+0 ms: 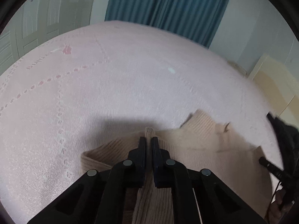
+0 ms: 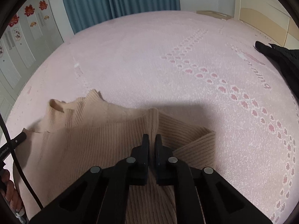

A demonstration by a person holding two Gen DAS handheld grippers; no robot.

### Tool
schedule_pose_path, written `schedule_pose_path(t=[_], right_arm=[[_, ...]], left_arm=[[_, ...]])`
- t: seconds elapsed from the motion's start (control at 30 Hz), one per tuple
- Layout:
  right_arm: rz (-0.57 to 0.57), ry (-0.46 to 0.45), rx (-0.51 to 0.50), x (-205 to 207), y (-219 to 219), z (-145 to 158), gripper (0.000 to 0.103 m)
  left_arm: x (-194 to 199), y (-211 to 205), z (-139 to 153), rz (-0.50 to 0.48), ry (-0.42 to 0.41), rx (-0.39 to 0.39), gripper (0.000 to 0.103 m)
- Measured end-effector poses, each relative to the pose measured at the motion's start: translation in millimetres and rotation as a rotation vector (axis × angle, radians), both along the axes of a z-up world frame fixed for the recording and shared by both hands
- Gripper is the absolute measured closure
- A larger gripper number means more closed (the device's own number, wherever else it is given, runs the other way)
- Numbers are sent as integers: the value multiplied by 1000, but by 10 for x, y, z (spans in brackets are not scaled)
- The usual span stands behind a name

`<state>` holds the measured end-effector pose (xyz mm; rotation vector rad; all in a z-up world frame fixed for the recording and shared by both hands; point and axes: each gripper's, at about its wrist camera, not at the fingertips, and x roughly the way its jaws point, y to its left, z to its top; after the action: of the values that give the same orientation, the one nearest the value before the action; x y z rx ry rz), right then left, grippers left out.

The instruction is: Fold small clothes

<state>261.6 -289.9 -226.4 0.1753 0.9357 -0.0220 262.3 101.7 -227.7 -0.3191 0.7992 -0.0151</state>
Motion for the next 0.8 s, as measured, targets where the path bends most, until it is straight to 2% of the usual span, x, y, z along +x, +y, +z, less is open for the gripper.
schedule_pose_path(t=[0.07,0.17,0.37,0.53,0.67,0.8], right_arm=[[-3,-63,42,-60,-54,117,98],[-18,-102,77,-93,-120,183,98],[-45,-90,87,-53,-158,142,99],[-58,85,-11,141,-92,-186,98],[-69,75,-49,149,-57,-160,97],[-76,76,-48,160,-60,-168,96]], left_arm=[[-24,42,50,7,-31,-36,96],[-31,85,74,23,-55,-64,96],[36,77,88,40,-80,-63,96],[167,-44,-42,46,24,14,96],[253,-80,-202,48,119,56,96],[246,-80,-212,50,124,62,93]])
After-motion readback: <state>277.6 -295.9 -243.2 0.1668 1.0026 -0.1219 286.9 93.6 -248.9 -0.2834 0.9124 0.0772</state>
